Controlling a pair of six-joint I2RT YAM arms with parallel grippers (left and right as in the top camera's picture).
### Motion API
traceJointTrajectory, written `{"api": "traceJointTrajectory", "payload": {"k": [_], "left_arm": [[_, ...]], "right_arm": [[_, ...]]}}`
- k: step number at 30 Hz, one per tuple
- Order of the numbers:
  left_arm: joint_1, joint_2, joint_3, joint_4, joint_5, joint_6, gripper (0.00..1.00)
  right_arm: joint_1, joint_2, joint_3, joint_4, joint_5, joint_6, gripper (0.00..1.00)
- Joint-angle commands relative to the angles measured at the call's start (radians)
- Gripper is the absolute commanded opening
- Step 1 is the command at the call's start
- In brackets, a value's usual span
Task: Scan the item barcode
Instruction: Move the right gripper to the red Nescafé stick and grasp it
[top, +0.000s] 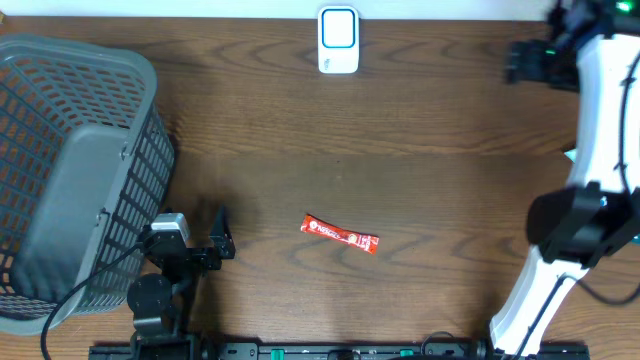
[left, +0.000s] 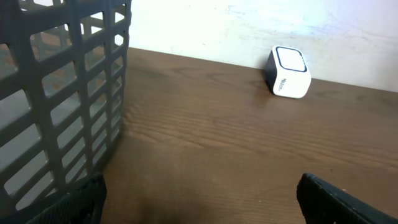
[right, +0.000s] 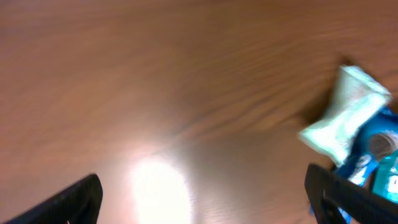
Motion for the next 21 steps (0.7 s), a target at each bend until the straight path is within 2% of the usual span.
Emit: {"api": "traceJointTrajectory", "payload": {"k": [1, 8, 15, 21], "left_arm": [[0.005, -0.002, -0.02, -0.021, 0.006, 0.01, 0.98], [0.005, -0.002, -0.02, -0.021, 0.006, 0.01, 0.98], [0.005, -0.002, -0.02, -0.021, 0.006, 0.01, 0.98], [0.005, -0.002, -0.02, -0.021, 0.006, 0.01, 0.98]], "right_arm": [[0.138, -0.062, 0.011, -0.084, -0.101, -0.117, 0.98], [0.38, -0.076, 0.002, -0.18, -0.317, -0.231, 0.96], [0.631, -0.076, -0.087, -0.179, -0.22, -0.277, 0.99], [0.75, -0.076, -0.304, -0.086, -0.149, -0.277, 0.99]]}}
